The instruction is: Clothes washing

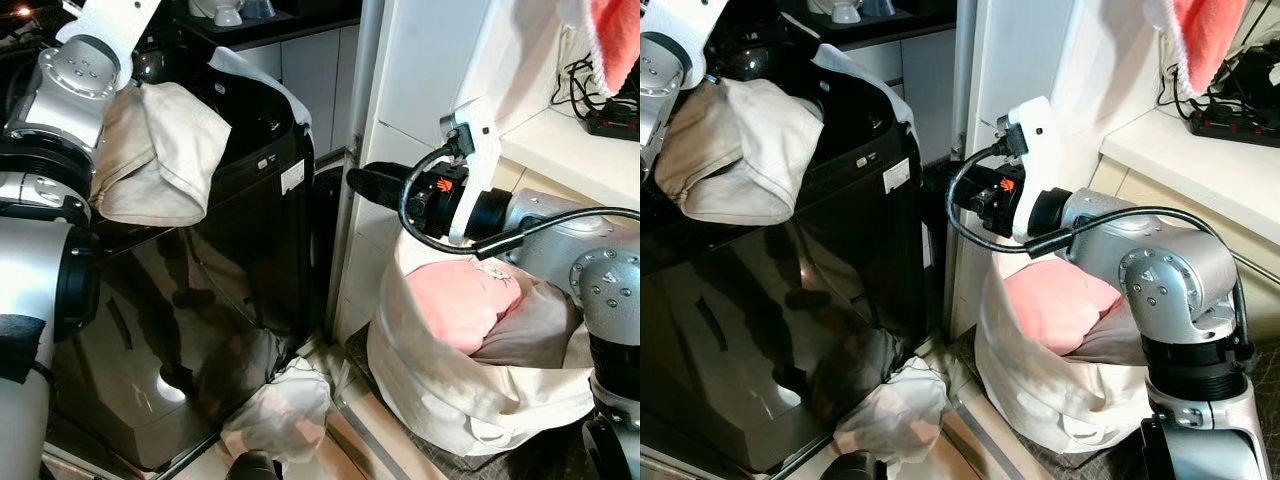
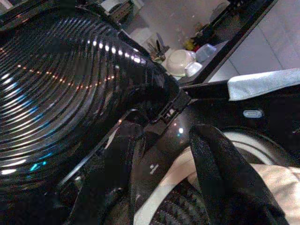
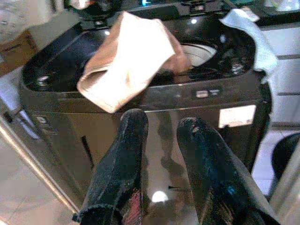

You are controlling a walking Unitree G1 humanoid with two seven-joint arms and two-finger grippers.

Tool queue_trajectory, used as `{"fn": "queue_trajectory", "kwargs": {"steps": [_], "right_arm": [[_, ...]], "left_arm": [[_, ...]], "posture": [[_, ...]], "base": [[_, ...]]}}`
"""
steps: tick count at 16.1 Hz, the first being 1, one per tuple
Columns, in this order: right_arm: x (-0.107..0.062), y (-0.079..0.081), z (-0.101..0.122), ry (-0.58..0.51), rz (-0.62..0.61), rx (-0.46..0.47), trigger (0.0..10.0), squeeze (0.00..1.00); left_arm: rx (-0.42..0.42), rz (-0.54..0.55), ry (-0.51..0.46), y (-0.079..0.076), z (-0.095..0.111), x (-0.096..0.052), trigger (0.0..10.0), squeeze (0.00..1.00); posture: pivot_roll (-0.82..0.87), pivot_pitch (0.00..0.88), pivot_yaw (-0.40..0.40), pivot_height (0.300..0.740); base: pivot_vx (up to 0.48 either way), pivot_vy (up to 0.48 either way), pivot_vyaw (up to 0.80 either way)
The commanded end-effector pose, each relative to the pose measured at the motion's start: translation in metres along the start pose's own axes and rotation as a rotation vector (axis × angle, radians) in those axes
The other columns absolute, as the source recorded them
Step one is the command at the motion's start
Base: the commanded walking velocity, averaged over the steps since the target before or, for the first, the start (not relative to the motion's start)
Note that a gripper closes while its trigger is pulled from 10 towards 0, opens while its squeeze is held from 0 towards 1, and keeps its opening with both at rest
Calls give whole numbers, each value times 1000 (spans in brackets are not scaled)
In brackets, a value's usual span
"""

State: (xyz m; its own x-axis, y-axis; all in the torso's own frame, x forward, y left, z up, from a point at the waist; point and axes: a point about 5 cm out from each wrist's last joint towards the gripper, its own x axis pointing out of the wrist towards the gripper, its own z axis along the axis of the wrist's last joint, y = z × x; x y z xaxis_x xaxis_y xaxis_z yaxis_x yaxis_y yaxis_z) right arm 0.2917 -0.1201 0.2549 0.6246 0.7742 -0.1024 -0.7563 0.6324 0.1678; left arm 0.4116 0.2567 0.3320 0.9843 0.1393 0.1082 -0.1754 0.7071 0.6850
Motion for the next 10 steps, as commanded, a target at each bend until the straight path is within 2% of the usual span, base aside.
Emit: {"fn": "queue_trajectory", "kwargs": {"steps": [1,2,3,4,5,6,7,8,9,10], "right_arm": [[1,-5,3,2,-47,-6,10000,0],[1,-6,2,3,-63,-5,10000,0],[1,-6,1,10,-74,-15,10000,0],[0,-7,0,16,-79,-20,10000,0],[-1,-7,-2,19,-82,-17,10000,0],[-2,-7,-5,29,-83,-13,10000,0],[-2,-7,-5,33,-82,-13,10000,0],[-2,-6,-6,40,-76,-16,10000,0],[-1,-4,-7,47,-67,-21,10000,0],[0,-3,-8,55,-55,-28,10000,0]], "left_arm": [[13,52,-2,14,3,-1,10000,1000],[-11,29,-7,13,2,-1,10000,1000],[-202,-100,-33,3,3,-1,10000,608],[-408,-303,-124,-10,14,-3,10000,0],[-544,-520,-229,-22,25,-9,10000,0],[-613,-865,-413,-33,33,-34,10000,0],[-633,-943,-438,-36,32,-41,10000,0],[-618,-1034,-435,-41,26,-52,10000,0],[-558,-1082,-385,-47,15,-57,10000,0],[-475,-1111,-292,-54,0,-59,10000,0]], "posture": [[79,0,0,740],[74,0,6,740],[68,0,11,740],[66,0,12,740],[66,0,12,740],[72,0,7,740],[72,0,7,740],[79,0,1,740],[81,0,0,740],[82,0,-1,740]], "base": [[0,0,0],[0,0,0],[0,0,0],[0,0,0],[0,0,0],[0,0,0],[0,0,0],[0,0,0],[0,0,0],[0,0,0]]}}
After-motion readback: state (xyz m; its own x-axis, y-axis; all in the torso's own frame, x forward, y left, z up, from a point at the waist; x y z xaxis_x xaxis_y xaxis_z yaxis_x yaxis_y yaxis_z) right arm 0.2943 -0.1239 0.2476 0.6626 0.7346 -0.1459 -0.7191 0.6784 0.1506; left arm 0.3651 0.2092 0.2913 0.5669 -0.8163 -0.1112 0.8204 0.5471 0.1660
